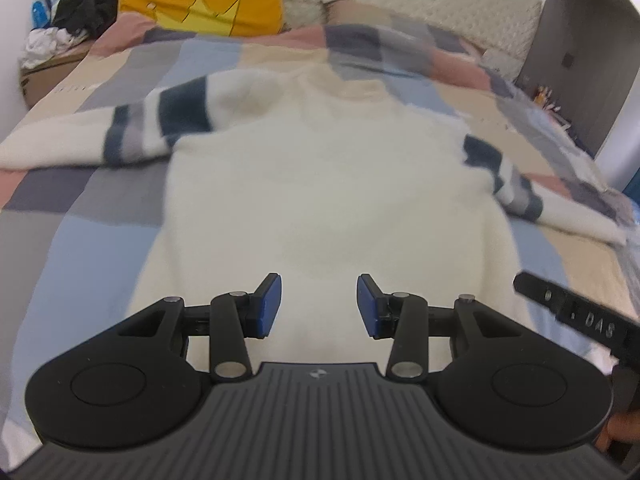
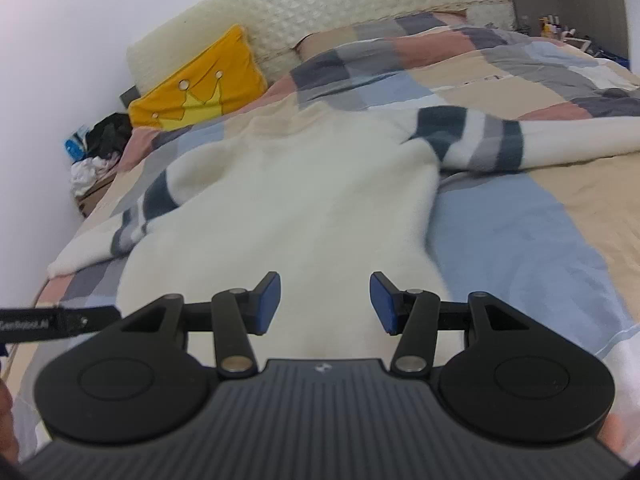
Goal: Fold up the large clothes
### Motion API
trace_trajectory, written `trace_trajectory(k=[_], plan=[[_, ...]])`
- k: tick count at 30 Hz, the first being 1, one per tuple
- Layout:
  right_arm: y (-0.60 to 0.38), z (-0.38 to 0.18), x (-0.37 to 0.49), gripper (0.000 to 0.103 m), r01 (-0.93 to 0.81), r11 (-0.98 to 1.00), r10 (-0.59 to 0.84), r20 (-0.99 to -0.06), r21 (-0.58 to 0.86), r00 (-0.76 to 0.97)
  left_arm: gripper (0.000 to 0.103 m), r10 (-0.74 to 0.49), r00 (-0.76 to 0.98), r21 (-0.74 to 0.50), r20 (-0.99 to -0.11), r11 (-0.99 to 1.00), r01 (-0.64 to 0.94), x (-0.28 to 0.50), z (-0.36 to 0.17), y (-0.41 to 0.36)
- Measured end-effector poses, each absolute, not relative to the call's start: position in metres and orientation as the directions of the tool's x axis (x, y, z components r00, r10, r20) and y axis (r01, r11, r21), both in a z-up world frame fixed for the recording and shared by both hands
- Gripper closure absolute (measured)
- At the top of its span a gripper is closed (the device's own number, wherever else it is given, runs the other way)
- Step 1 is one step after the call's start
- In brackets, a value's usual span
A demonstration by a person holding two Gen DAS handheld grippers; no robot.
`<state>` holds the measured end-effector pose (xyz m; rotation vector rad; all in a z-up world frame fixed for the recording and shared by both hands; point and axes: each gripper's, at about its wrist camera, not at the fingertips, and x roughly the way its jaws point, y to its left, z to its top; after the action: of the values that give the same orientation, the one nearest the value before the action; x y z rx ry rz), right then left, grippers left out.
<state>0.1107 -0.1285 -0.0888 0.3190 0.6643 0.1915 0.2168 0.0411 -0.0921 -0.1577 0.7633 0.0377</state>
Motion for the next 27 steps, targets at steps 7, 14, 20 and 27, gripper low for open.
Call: trace_trajectory(k=[7,14,20,27], plan=[[-0.140,-0.093,0.116,0.051,-0.019,0.948,0.211,-0.586,0.317,0.783,0.055,0.020,0.785,-0.026,-0.619,0.999,-0.047,0.239,-0.120,0.017],[-0.148,-0.093,0.124,0.051,0.036,0.937,0.193,-0.600,0.348,0.776,0.055,-0.045,0.784,-0.098,-0.620,0.995,-0.020,0.243,-0.139,0.027],[-0.188,-0.059,0.140,0.050,0.095,0.941,0.109,-0.559,0.324,0.822,0.055,-0.081,0.772,-0.109,-0.631,0.994,0.015,0.237,-0.157,0.024],[-0.271,-0.056,0.157,0.045,0.220,0.900,0.026,-0.550,0.377,0.834,0.055,-0.096,0.775,-0.126,-0.625,0.992,0.022,0.237,-0.163,0.019]])
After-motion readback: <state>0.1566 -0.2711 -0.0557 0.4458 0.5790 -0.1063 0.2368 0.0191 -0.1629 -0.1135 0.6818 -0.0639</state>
